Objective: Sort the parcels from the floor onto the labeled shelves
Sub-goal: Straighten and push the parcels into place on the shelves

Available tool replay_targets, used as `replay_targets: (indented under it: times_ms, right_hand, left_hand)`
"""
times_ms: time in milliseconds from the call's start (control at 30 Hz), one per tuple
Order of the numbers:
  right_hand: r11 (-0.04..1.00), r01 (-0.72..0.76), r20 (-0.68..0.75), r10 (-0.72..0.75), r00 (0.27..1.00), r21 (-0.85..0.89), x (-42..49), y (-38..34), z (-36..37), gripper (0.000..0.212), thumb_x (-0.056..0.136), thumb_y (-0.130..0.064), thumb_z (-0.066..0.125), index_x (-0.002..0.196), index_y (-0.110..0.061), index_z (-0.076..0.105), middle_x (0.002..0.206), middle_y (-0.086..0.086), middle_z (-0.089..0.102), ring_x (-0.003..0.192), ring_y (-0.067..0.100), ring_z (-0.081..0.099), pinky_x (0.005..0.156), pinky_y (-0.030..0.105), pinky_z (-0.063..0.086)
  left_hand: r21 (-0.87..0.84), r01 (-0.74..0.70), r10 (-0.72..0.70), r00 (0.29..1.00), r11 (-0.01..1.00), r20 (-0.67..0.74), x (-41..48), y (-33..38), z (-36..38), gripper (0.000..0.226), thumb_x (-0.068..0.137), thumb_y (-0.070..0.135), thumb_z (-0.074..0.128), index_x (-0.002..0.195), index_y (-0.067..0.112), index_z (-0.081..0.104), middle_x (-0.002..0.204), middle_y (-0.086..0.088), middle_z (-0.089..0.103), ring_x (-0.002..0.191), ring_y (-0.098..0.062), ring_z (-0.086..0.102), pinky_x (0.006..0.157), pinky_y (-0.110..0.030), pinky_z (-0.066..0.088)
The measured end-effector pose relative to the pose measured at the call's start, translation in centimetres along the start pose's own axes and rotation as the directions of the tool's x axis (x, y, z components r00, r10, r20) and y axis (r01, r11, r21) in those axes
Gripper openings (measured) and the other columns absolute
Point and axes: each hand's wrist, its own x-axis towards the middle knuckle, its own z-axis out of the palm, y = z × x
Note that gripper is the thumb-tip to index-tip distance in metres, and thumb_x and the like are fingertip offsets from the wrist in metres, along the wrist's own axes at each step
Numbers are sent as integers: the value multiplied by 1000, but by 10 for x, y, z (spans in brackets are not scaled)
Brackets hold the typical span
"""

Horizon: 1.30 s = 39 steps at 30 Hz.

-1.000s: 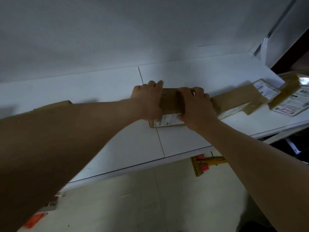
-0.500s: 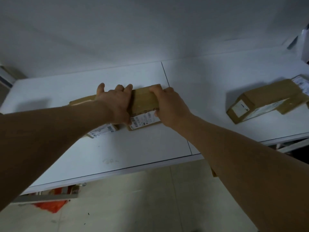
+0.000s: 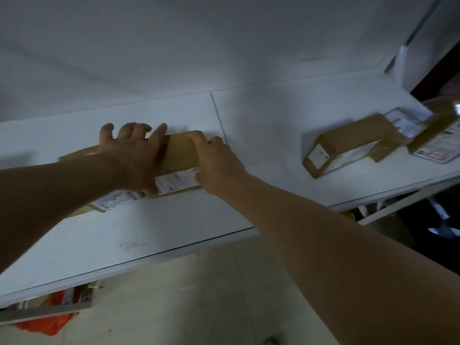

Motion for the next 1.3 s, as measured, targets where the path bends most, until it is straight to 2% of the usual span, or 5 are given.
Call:
replay_targets:
  times_ms: [467, 700, 900, 1067, 1300]
  right_hand:
    - [903, -374, -360, 284, 889, -210, -59, 195, -116, 52, 90, -12, 56, 140, -20, 44, 139, 14, 42, 129, 34, 42, 105, 41, 41]
    - [914, -393, -274, 353, 895, -105, -48, 248, -146, 46, 94, -17, 63, 136, -25, 47, 118, 6, 50, 102, 18, 46, 68, 22, 32]
    - [902, -424, -280, 388, 878, -83, -41, 266, -169, 48, 87, -13, 57, 133, -25, 50, 115, 3, 65, 112, 26, 58, 96, 45, 49]
    - [786, -344, -127, 327, 936, -513, -41, 279, -157, 60, 84, -21, 60, 140, -31, 41, 125, 11, 56, 125, 34, 46, 109, 47, 37]
    - [877, -177, -157, 119, 980, -447, -31, 231, -115, 58, 83, -16, 66, 136, -30, 47, 128, 13, 49, 122, 37, 42, 97, 49, 38]
  left_hand:
    - [-248, -374, 306, 912, 893, -275, 37, 246, -101, 102, 78, 68, 63, 155, 22, 15, 157, -8, 30, 145, -31, 24, 113, -51, 23]
    - [-360, -372, 269, 914, 856, -304, 71, 315, -119, 95, 73, 65, 69, 147, 19, 31, 143, -9, 44, 135, -31, 37, 105, -49, 30]
    - [-427, -341, 208, 921, 838, -328, 85, 351, -130, 82, 68, 76, 63, 128, 21, 50, 123, -6, 53, 119, -30, 47, 97, -48, 33]
    - [-444, -324, 179, 924, 835, -337, 90, 342, -135, 34, 77, 38, 59, 103, 20, 46, 89, 0, 45, 89, -22, 46, 81, -42, 27]
    - [-406, -288, 223, 954, 867, -200, 72, 255, -113, 40, 74, 32, 65, 111, 25, 52, 89, 2, 53, 80, -19, 56, 86, -44, 28]
